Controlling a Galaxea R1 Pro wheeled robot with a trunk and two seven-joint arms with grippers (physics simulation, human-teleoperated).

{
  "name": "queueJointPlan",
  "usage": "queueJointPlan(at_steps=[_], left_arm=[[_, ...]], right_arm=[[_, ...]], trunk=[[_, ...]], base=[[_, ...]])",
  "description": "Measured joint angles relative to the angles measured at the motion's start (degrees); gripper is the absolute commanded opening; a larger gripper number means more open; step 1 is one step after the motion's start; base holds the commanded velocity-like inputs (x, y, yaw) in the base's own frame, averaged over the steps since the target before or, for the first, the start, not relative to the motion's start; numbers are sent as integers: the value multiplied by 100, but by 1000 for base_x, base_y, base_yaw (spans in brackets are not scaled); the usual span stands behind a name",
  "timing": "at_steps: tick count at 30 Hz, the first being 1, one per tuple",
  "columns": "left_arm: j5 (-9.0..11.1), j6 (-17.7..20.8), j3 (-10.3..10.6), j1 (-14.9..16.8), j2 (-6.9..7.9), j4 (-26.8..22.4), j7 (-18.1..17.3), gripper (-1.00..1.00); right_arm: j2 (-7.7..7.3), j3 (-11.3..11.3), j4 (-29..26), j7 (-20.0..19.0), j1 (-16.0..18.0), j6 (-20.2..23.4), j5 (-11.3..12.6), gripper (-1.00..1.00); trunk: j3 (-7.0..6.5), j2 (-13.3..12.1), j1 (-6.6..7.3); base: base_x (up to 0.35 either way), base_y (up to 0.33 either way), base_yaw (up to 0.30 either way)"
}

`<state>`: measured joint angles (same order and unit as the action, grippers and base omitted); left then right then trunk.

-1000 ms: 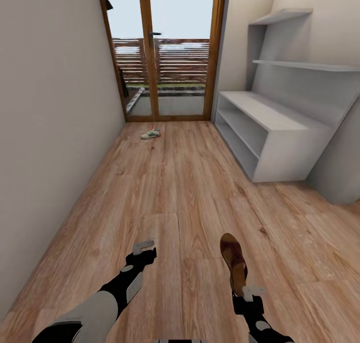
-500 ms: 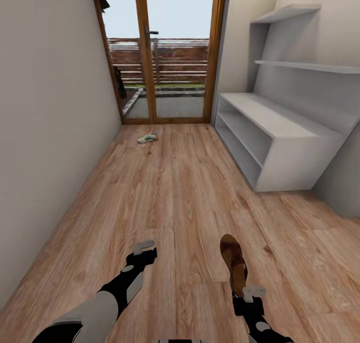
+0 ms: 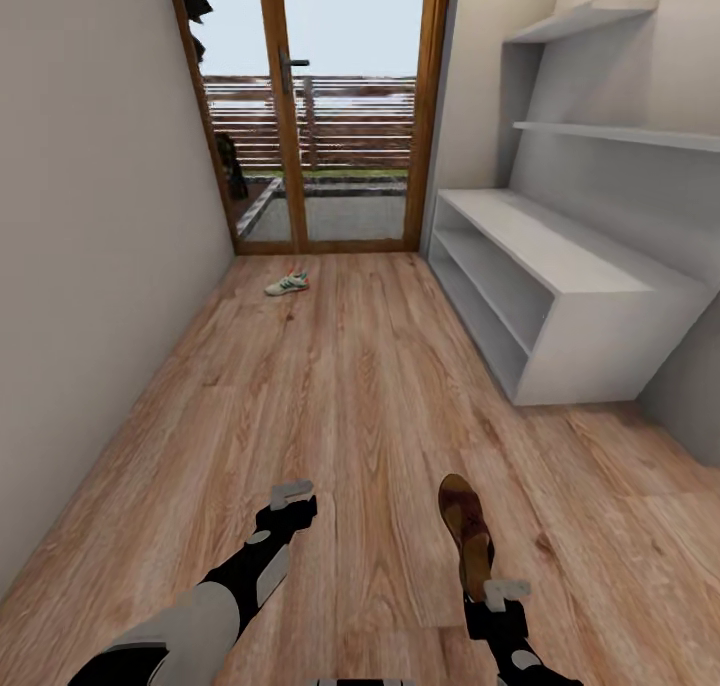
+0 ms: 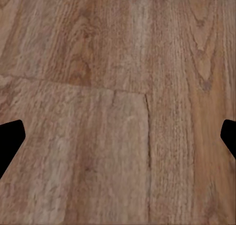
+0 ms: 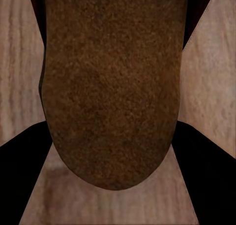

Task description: Pick up the two gym shoes and the two sandals from the corridor floor and place them onto the hallstand (shoe rack) in the corridor, making sure they are on the rack and not on the floor. Arrange them so the two gym shoes are next to each other and the two sandals are next to each other.

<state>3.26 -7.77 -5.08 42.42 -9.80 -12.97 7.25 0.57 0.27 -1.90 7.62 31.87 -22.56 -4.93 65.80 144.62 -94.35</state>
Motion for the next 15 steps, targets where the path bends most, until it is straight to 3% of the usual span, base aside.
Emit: queueJointPlan(at_steps=[8, 15], left_arm=[[0, 0, -9, 0, -1, -3, 1, 100], [2, 4, -8, -1, -3, -3, 1, 100]], right_arm=[[11, -4, 1, -5, 0, -9, 3, -100], [19, -3, 3, -5, 2, -13, 2, -100]], trunk=[[0, 0, 0], [-11, 0, 0]], base=[[350, -128, 20], [350, -138, 241]])
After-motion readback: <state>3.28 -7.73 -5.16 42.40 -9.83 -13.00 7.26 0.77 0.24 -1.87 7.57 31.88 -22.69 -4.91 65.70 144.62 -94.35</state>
